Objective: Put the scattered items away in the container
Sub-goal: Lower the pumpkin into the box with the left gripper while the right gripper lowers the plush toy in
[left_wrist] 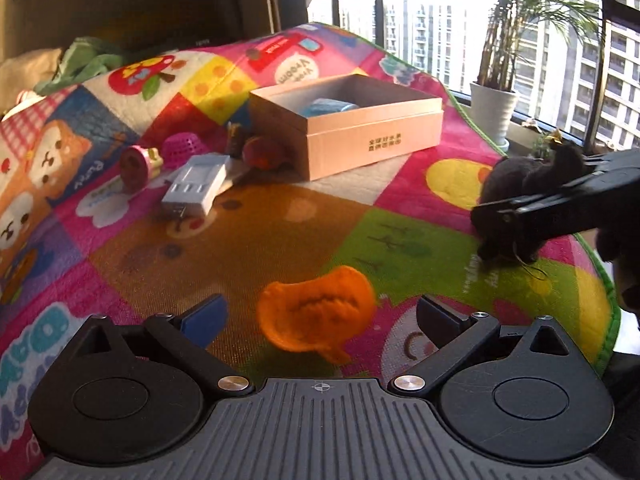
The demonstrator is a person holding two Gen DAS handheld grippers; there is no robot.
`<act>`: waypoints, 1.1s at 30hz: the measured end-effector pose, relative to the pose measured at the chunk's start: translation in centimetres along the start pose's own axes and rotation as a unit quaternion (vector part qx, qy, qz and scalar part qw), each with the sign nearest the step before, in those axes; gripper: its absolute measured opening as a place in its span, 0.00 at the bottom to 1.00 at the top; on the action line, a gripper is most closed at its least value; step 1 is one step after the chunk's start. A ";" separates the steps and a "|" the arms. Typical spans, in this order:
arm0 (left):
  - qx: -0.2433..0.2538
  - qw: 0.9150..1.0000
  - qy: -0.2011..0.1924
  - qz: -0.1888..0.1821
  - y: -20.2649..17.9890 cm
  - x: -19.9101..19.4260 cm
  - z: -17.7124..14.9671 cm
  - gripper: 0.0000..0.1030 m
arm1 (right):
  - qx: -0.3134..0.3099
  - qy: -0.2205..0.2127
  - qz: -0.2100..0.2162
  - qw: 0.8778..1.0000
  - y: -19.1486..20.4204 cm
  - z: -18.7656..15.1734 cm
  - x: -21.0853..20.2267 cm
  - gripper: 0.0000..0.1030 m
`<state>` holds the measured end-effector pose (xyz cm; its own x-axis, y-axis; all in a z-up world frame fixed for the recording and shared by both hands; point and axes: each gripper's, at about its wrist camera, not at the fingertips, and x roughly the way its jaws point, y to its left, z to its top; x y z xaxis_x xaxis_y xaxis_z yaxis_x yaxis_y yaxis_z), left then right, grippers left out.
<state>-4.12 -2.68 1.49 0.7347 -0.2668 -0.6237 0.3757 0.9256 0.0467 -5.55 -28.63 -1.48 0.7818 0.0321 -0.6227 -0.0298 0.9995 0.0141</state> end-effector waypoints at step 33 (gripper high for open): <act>0.061 0.991 -0.090 -0.076 1.3 12.8 19.0 0.86 | 0.064 -0.044 0.014 0.997 -6.3 20.3 6.7 0.85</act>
<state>16.50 -9.98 8.39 0.7493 -0.4542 -0.4819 0.5470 0.8347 0.0638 12.56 -34.52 10.12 0.8338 0.0558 -0.5492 0.0223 0.9907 0.1346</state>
